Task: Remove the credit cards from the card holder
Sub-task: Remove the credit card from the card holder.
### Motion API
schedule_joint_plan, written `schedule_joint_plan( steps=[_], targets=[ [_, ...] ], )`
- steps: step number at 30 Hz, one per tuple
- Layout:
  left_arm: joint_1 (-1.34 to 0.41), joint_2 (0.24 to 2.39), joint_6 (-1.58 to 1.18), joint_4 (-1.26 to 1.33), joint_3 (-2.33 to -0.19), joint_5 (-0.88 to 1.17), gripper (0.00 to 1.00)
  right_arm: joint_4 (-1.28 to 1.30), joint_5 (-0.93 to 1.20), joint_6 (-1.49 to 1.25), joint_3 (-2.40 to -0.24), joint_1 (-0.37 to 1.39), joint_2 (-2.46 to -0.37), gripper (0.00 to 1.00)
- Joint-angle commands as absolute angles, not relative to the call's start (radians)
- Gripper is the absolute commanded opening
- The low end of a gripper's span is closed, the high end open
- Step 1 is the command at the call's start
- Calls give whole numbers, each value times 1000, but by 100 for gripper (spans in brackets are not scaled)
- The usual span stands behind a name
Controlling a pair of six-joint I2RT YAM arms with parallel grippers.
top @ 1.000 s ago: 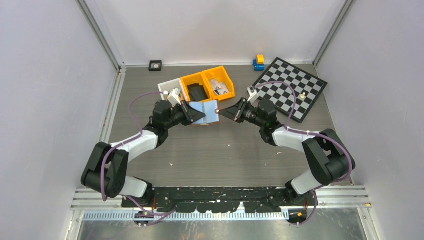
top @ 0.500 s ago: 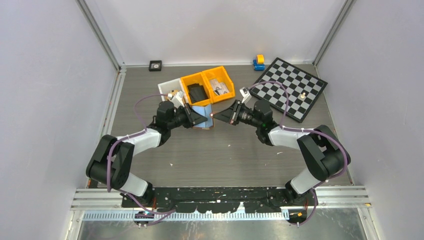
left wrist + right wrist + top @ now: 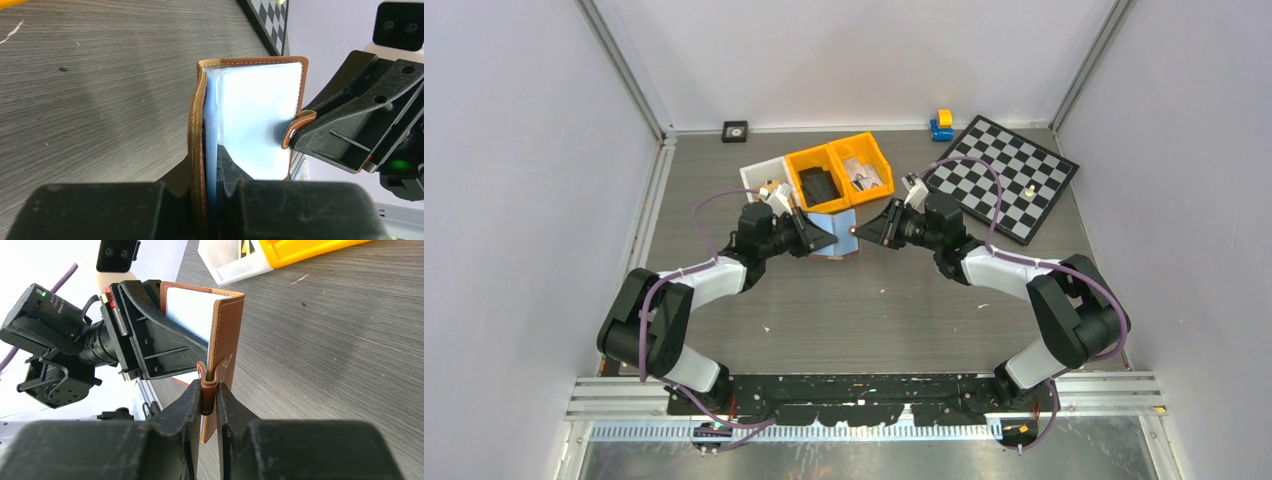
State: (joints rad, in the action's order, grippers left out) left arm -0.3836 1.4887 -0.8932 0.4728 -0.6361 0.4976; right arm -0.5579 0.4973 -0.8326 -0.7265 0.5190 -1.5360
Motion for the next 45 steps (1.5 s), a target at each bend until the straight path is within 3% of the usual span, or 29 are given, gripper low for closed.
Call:
schedule_joint_plan(
  steps=[1, 12, 19, 22, 27, 30, 34, 42, 44, 45],
  targets=[
    [-388, 1462, -904, 535, -680, 533, 0, -506, 479, -789, -772, 543, -1532, 19],
    [-388, 1493, -918, 551, -690, 557, 0, -583, 562, -802, -785, 578, -1557, 3],
    [-389, 1482, -941, 597, -675, 571, 0, -375, 418, -720, -822, 579, -1535, 4],
    [-388, 1478, -947, 623, -669, 583, 0, -275, 360, -679, -857, 591, -1538, 11],
    [-390, 1488, -960, 668, -669, 613, 0, -279, 404, -683, -876, 604, -1566, 4],
    [-389, 1490, -970, 702, -663, 624, 8, -307, 424, -707, -876, 604, -1579, 1],
    [-389, 1484, -987, 756, -641, 631, 30, -351, 434, -743, -861, 600, -1580, 0],
    [-388, 1513, -1026, 836, -629, 654, 50, -591, 547, -934, -792, 529, -1630, 1],
    [-389, 1521, -1032, 855, -628, 665, 70, -613, 556, -947, -787, 524, -1633, 1],
    [-390, 1526, -1032, 856, -629, 668, 73, -613, 558, -948, -788, 524, -1632, 1]
  ],
)
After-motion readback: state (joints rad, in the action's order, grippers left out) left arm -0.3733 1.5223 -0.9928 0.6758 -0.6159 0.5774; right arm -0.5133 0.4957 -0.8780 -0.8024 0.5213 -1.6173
